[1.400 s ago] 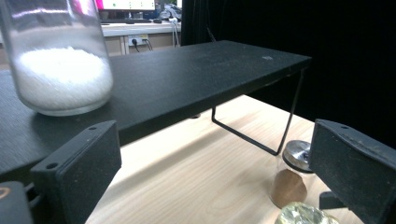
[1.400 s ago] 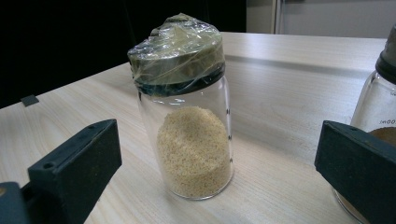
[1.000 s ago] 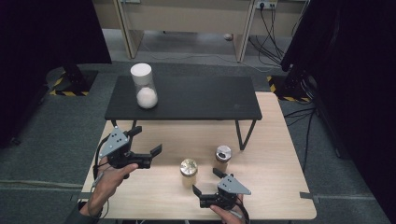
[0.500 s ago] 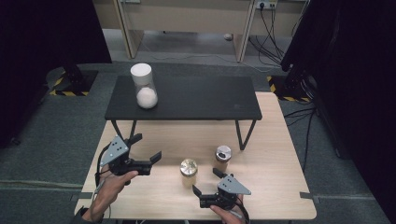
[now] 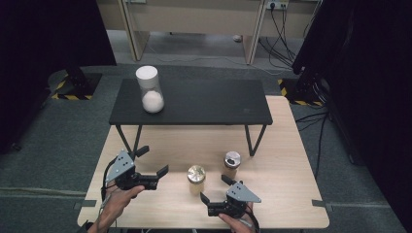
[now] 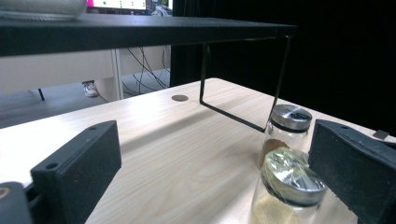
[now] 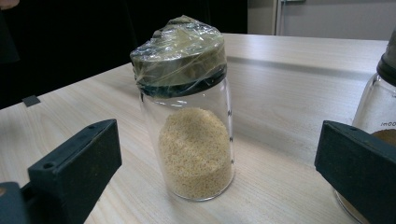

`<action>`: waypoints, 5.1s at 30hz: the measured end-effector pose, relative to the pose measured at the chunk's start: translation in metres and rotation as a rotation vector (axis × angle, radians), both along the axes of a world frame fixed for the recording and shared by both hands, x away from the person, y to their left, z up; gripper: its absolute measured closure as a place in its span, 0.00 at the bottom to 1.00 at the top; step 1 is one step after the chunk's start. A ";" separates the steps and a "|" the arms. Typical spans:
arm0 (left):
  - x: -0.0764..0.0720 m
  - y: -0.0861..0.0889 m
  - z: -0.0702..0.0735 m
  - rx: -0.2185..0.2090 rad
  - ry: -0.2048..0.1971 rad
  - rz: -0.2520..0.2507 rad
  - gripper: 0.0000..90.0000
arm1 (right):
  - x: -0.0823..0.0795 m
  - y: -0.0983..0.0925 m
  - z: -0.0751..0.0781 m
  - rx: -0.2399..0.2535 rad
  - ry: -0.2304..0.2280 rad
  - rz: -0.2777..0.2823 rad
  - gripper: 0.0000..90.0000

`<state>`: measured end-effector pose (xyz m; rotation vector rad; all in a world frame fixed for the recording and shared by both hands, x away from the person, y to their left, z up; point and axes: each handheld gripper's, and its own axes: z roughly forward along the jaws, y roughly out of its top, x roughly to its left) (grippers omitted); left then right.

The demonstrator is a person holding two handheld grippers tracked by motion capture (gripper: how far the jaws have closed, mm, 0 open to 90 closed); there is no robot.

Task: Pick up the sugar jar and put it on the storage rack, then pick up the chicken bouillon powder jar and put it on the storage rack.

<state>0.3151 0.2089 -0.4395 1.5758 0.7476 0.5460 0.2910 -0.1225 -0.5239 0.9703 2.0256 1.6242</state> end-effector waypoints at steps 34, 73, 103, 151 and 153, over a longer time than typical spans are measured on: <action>-0.018 0.010 -0.055 0.005 0.004 -0.011 0.02 | 0.000 -0.001 0.002 0.003 -0.008 0.000 0.01; -0.028 0.014 -0.080 0.050 -0.015 -0.009 0.02 | -0.001 -0.002 0.004 0.003 -0.015 -0.002 0.01; -0.027 0.014 -0.083 0.044 -0.001 -0.008 0.02 | 0.014 0.014 0.005 -0.039 -0.023 -0.029 0.02; -0.026 0.015 -0.084 0.037 0.008 -0.005 0.02 | 0.025 0.048 0.003 -0.121 -0.018 0.034 0.34; -0.026 0.015 -0.084 0.036 0.008 -0.005 0.02 | 0.024 0.048 0.003 -0.117 -0.017 0.034 0.34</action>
